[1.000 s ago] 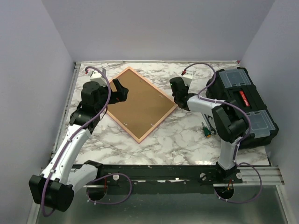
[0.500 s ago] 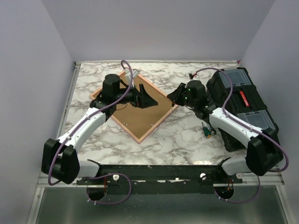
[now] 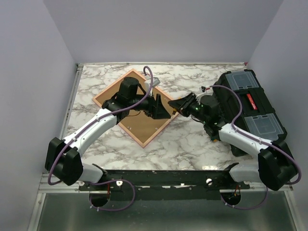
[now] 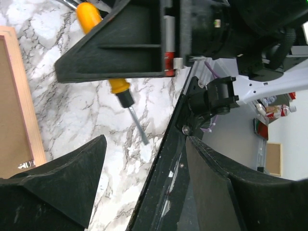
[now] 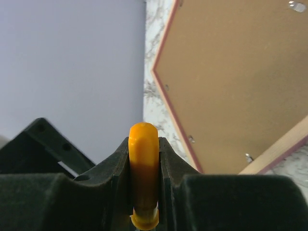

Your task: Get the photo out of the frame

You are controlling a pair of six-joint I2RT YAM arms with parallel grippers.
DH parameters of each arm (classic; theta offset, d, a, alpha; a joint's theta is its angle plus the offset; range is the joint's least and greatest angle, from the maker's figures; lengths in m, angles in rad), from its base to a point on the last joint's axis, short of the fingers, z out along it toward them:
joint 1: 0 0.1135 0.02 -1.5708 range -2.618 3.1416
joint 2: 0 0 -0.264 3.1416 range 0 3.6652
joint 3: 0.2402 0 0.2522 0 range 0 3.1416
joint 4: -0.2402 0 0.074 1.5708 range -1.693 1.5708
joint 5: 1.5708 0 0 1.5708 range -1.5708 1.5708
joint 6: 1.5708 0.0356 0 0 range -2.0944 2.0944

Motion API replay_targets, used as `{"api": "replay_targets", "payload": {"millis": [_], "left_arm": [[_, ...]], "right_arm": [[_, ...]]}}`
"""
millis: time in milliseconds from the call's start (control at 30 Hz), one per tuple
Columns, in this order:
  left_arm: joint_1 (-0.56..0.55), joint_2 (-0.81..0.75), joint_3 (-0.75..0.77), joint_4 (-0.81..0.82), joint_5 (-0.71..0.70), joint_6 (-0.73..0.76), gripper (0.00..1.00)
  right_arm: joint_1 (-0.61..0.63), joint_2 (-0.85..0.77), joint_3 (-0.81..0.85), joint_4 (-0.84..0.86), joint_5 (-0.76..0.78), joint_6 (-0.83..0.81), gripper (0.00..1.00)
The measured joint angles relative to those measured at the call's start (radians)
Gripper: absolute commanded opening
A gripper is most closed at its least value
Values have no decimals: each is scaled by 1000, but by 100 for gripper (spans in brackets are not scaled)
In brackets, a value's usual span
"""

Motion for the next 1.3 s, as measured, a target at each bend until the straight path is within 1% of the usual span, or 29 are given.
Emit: {"api": "replay_targets", "payload": {"millis": [100, 233, 267, 333, 400, 433, 467, 500, 533, 600, 700, 800, 867, 900, 967, 1100, 1167, 1200, 1233, 1267, 1300], "left_arm": [[-2, 10, 11, -31, -18, 19, 72], [-8, 27, 19, -58, -20, 26, 71], [-10, 31, 20, -59, -20, 26, 69], [-12, 38, 20, -60, -18, 26, 59], [-13, 40, 20, -60, -12, 26, 47], [-12, 40, 20, -60, -7, 23, 39], [-13, 40, 20, -59, 5, 21, 30], [-13, 40, 20, -58, 10, 22, 17], [-15, 40, 21, -58, 15, 18, 0], [-19, 41, 23, -60, 23, 24, 0], [-15, 42, 25, -89, 10, 20, 0], [-15, 42, 26, -113, 9, 52, 0], [-15, 42, 40, -126, 15, 81, 0], [-15, 42, 46, -128, 23, 90, 0], [-16, 42, 64, -131, 40, 108, 0], [-16, 37, 82, -137, 77, 146, 0], [-19, 32, 82, -144, 95, 162, 0], [-21, 30, 82, -148, 102, 170, 0], [-25, 30, 83, -155, 109, 177, 0], [-31, 30, 85, -161, 112, 183, 0], [-38, 30, 87, -174, 111, 193, 0]], "right_arm": [[0, -24, -21, 74, -9, 56, 1], [14, -27, -26, 166, -23, 103, 1], [25, -27, -26, 183, -24, 109, 1], [48, -23, -26, 216, -24, 121, 1], [67, -16, -26, 247, -24, 124, 1], [74, -10, -26, 262, -23, 126, 1], [78, -3, -28, 272, -23, 126, 1], [79, 3, -31, 278, -23, 129, 1], [79, 6, -33, 281, -22, 127, 3], [79, 10, -36, 275, -23, 115, 15], [76, -11, -30, 238, -24, 41, 37], [55, -59, 6, 110, -69, -60, 62], [20, -96, 42, 11, -132, -144, 75], [-8, -110, 62, -35, -174, -188, 79], [-63, -125, 106, -117, -264, -277, 80], [-145, -108, 184, -248, -481, -422, 77], [-149, -84, 202, -283, -581, -463, 70], [-149, -72, 203, -290, -630, -473, 64], [-149, -59, 202, -290, -675, -478, 56], [-149, -46, 201, -283, -719, -476, 52], [-148, -33, 201, -270, -761, -471, 51]]}}
